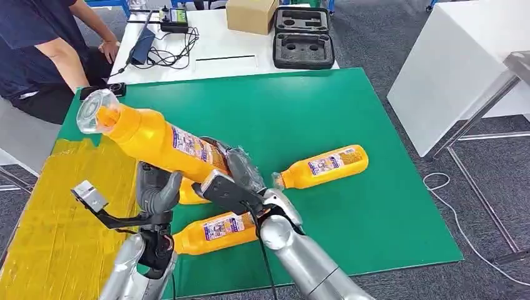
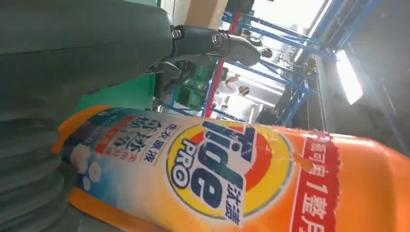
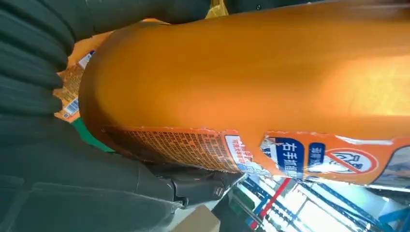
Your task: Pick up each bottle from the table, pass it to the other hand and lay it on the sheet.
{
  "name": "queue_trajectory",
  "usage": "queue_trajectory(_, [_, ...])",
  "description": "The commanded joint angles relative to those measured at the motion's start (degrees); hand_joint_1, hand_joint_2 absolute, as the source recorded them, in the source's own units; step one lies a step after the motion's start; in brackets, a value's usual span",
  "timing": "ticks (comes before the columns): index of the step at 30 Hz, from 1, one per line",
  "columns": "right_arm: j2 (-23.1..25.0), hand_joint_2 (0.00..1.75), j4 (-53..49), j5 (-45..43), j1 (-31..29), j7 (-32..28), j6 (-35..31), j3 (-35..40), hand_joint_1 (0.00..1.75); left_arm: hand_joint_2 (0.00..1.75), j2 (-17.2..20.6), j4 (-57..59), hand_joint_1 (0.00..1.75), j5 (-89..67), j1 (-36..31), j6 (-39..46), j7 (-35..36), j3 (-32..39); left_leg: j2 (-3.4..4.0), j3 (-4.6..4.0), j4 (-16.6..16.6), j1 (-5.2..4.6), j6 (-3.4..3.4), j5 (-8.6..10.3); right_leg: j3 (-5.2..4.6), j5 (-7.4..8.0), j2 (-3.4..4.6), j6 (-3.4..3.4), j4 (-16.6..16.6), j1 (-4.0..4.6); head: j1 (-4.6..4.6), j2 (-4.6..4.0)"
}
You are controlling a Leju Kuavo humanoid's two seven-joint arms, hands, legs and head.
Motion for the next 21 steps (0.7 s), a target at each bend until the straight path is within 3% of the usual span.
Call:
queue_trajectory(1, [0.49,1.75,8.03,-0.37,-1.51,0.93,3.64,6.65,1.75,1.75,0.38,-0.73,0.00,-0.35,-0.65,1.22,0.24,2.34,0.01,0.31,-0.01,0.07,-0.09,-0.14,0.31,-0.09,0.06,-0.13,-0.06,0.07,0.02,0.00])
queue_trajectory(12, [0.69,1.75,9.84,4.04,-4.30,3.24,4.69,3.68,1.75,1.75,-1.35,-4.82,0.00,-2.68,1.47,2.12,1.04,2.15,-0.11,0.27,0.04,0.08,-0.09,-0.14,0.30,-0.12,-0.05,-0.14,-0.03,0.08,0.00,0.02])
queue_trajectory(21, [0.72,1.75,7.92,6.54,-1.98,6.16,4.79,11.50,1.75,1.75,-1.77,-5.38,0.00,-3.13,2.08,2.21,1.56,3.76,-0.12,0.30,0.02,0.10,-0.10,-0.15,0.33,-0.13,-0.08,-0.14,-0.06,0.10,0.00,0.00])
